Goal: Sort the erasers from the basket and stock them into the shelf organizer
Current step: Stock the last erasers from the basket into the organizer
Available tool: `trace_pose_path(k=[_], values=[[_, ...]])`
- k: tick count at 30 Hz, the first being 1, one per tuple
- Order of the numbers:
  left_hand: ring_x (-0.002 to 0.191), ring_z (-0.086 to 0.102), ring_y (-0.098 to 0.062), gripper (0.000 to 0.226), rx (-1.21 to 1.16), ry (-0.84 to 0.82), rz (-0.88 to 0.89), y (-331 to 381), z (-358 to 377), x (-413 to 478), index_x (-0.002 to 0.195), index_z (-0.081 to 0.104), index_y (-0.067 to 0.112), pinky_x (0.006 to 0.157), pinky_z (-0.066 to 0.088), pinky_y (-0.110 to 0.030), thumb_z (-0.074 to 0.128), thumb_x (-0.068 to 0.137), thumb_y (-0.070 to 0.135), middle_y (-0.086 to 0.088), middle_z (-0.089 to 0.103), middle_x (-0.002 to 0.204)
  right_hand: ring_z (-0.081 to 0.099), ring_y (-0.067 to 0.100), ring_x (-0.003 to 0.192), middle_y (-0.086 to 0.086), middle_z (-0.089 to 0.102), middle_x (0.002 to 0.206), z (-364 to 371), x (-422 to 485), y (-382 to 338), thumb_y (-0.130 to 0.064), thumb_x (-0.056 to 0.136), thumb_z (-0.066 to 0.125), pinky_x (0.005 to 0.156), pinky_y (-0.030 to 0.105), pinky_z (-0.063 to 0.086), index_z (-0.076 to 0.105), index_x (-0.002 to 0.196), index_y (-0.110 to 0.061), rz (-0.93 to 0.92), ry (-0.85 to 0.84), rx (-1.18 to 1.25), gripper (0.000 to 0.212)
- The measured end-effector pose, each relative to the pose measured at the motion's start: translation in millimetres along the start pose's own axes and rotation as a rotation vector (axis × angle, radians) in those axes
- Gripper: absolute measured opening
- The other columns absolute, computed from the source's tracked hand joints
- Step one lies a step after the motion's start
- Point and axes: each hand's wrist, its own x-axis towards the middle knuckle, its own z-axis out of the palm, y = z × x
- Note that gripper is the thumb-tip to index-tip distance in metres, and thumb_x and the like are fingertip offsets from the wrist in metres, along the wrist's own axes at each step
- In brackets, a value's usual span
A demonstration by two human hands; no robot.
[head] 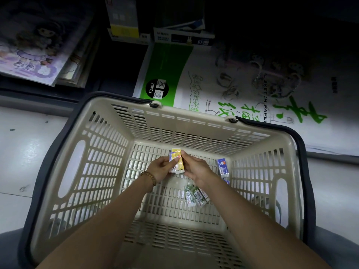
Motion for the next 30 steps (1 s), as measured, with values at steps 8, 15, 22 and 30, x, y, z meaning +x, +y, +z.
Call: trace_pose_path(k=[8, 15, 22, 30], values=[[0.099, 0.066, -0.031, 0.075, -0.249, 0.015, -0.094, 0, -6, -7, 0.098, 0.050, 0.014, 0.090, 0.052, -0.044, 0.076, 0.048, 0.065, -0.017, 0.064, 0.112, 0.062, 0.020, 0.101, 0.007, 0.067, 0.105, -9, -14, 8, -0.028, 0.097, 0.050, 0.088, 0.027, 0.050, 0.060, 0.117, -0.006, 0.008, -0.147, -0.022, 0.032], [0.078, 0.068, -0.026, 0.037, -0.430, 0.052, -0.225, -6, -39, -16, 0.104, 0.049, 0.005, 0.054, 0.058, -0.027, 0.072, 0.080, 0.021, -0.017, 0.066, 0.095, 0.063, 0.018, 0.083, 0.012, 0.068, 0.107, -14, 7, 15, -0.014, 0.076, 0.077, 0.064, 0.032, 0.056, 0.063, 0.104, -0.004, -0.246, 0.256, -0.363, 0.033], [0.075, 0.071, -0.016, 0.024, -0.385, -0.134, -0.260, -3, -53, -19, 0.102, 0.058, 0.004, 0.059, 0.056, -0.022, 0.066, 0.082, 0.015, -0.009, 0.072, 0.083, 0.061, 0.014, 0.076, 0.002, 0.069, 0.095, 3, 25, 17, -0.022, 0.064, 0.085, 0.068, 0.026, 0.049, 0.065, 0.082, -0.018, -0.287, 0.438, -0.640, 0.027], [0.086, 0.072, -0.020, 0.037, -0.516, -0.232, -0.149, 5, -50, -21, 0.099, 0.067, 0.011, 0.065, 0.058, -0.027, 0.073, 0.068, 0.031, -0.008, 0.074, 0.095, 0.061, 0.015, 0.070, 0.019, 0.068, 0.102, -5, -11, 3, -0.007, 0.086, 0.065, 0.059, 0.015, 0.054, 0.065, 0.106, 0.002, -0.212, 0.186, -0.077, 0.022]])
